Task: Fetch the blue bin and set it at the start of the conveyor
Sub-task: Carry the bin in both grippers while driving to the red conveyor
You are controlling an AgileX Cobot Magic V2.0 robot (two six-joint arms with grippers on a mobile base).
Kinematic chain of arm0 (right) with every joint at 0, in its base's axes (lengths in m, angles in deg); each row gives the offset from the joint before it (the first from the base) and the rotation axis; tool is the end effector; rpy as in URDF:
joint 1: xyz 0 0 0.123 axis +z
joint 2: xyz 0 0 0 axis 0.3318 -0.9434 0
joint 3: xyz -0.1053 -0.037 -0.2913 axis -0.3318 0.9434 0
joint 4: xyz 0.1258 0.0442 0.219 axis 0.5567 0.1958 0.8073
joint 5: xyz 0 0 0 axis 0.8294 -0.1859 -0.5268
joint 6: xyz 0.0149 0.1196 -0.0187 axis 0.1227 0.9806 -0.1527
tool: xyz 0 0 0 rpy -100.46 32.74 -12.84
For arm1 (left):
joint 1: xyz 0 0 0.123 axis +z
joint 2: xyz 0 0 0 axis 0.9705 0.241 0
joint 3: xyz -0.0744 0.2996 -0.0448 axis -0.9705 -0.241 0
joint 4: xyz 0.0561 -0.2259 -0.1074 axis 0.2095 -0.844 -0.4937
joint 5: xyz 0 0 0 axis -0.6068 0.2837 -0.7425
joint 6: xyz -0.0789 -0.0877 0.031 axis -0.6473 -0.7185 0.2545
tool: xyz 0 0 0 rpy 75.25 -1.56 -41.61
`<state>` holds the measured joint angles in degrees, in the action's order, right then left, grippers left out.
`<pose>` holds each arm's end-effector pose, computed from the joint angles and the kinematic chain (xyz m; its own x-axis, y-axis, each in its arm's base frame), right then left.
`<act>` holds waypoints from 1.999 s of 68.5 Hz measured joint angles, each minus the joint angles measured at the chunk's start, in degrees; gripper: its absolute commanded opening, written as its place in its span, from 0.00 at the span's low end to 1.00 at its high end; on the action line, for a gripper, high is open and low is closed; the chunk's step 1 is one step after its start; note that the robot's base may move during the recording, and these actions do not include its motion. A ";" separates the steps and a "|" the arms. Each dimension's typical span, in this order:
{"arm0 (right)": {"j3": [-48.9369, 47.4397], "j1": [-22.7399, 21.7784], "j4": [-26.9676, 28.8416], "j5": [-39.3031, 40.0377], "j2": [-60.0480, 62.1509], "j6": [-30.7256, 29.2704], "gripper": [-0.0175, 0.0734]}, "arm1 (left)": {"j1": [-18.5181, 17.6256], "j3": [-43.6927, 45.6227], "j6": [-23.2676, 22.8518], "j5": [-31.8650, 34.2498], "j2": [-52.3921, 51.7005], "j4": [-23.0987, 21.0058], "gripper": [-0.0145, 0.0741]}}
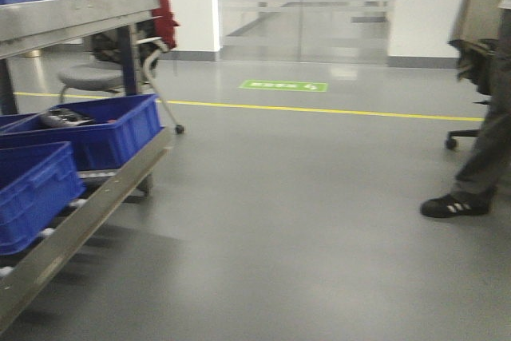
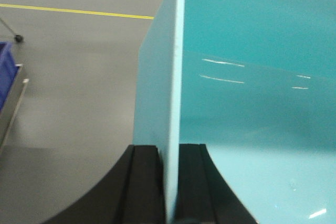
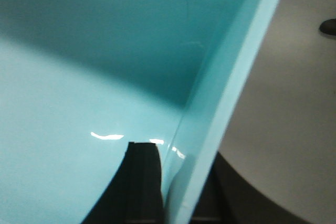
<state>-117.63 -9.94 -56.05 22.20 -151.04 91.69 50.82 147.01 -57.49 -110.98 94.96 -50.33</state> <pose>0.2763 0.0593 0.4644 -0.6480 0.0022 -0.7617 -0.1759 0.9725 0.1524 0.2990 -0.1281 0.5135 -0.3396 -0.0266 -0.9402 0.2894 0.9481 -0.1313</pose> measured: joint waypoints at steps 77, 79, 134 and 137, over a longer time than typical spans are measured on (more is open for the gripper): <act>0.00 0.00 0.00 -0.22 0.04 0.11 0.03 | 0.00 0.00 0.00 0.15 0.00 0.00 0.04; 0.00 0.00 0.00 -0.22 0.04 0.11 0.03 | 0.00 0.00 0.00 0.15 0.00 0.00 0.04; 0.00 0.00 0.00 -0.22 0.04 0.11 0.03 | 0.00 0.00 0.00 0.29 0.00 0.00 0.04; 0.00 0.00 0.00 -0.22 0.04 0.11 0.03 | 0.00 0.00 0.00 0.29 0.00 0.00 0.04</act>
<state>-117.63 -9.94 -56.05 21.98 -151.00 91.81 50.82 147.01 -57.49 -110.69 94.96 -50.33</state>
